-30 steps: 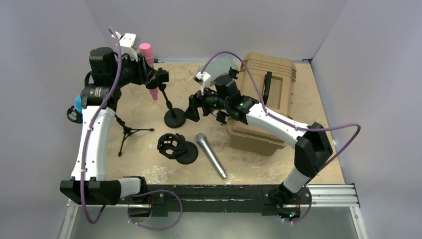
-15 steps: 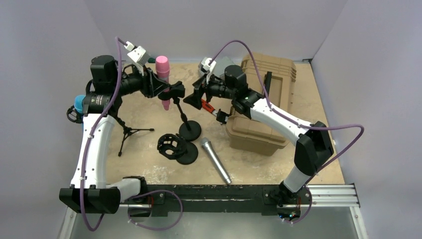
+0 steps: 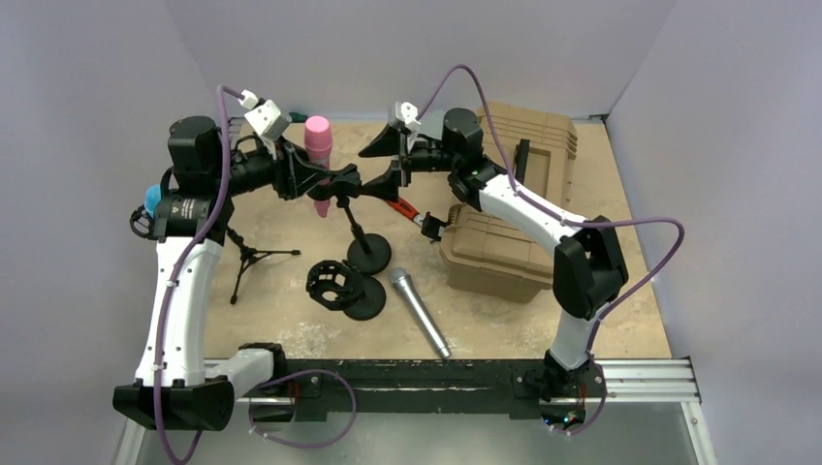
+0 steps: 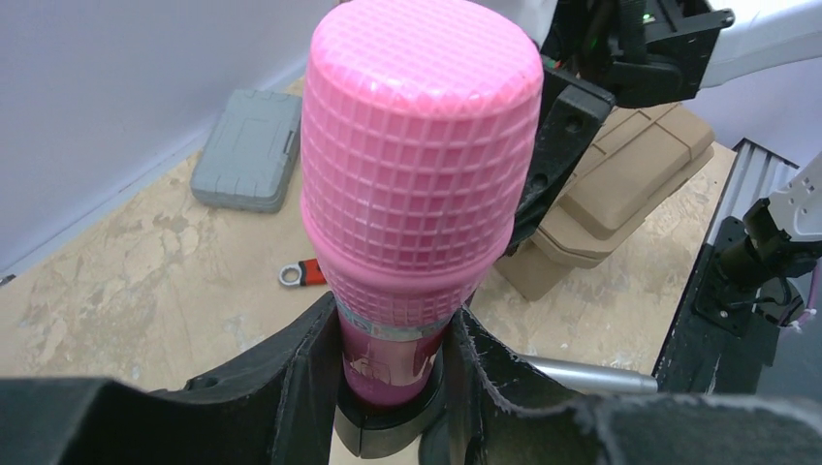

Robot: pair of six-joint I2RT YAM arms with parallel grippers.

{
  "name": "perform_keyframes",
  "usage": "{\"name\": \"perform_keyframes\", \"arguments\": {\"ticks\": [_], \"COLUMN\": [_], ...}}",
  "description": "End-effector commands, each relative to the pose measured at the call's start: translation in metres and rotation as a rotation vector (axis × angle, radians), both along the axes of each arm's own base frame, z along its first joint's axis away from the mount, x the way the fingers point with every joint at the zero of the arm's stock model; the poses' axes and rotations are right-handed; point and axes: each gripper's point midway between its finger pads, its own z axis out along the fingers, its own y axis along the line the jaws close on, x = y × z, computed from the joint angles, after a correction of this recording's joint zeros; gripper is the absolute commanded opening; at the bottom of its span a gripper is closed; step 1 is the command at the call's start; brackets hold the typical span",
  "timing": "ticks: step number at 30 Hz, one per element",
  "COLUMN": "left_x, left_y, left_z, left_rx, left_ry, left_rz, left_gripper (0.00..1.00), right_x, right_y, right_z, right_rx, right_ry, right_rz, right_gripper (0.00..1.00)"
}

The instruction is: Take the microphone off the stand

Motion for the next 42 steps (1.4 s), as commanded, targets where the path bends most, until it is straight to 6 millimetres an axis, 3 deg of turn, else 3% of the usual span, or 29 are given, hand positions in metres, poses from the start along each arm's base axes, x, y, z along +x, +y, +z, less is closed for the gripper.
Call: {"name": "perform_keyframes", "arguments": {"ticks": [1, 9, 17, 20, 35, 42], "left_x": [-0.006, -0.003, 0.004, 0.007, 0.005, 0.017], "left_y": [-0.007, -0.005, -0.002, -0.002, 0.001, -0.004], "left_z": [0.030, 0.030, 0.026, 0.025, 0.054, 0.028], "left_rx": [-0.015, -0.014, -0.009, -0.018, -0.013, -0.015], "left_ry": [-0.139, -0.136, -0.143, -0.151, -0.350, -0.280], "left_rz": [-0.055, -0.036, -0.008, -0.001, 0.005, -0.046], "left_gripper": [0.00, 0.00, 0.00, 0.00, 0.00, 0.00], "right_x": [-0.036, -0.048, -0.045, -0.047, -0.046, -0.032], "right_y": [0.020, 0.014, 0.012, 0.010, 0.012, 0.005], "right_z": [0.035, 0.045, 0.017, 0.016, 0.018, 0.018], "right_rx": [0.065, 0.079, 0.032, 0.029, 0.034, 0.040], "right_ry": [-0.089, -0.119, -0.051, -0.046, 0.003, 0.016], "right_rz": [0.159, 0.140, 0.099, 0.098, 0.098, -0.010], "right_gripper": [0.90, 0.89, 0.89, 0.90, 0.90, 0.90]}}
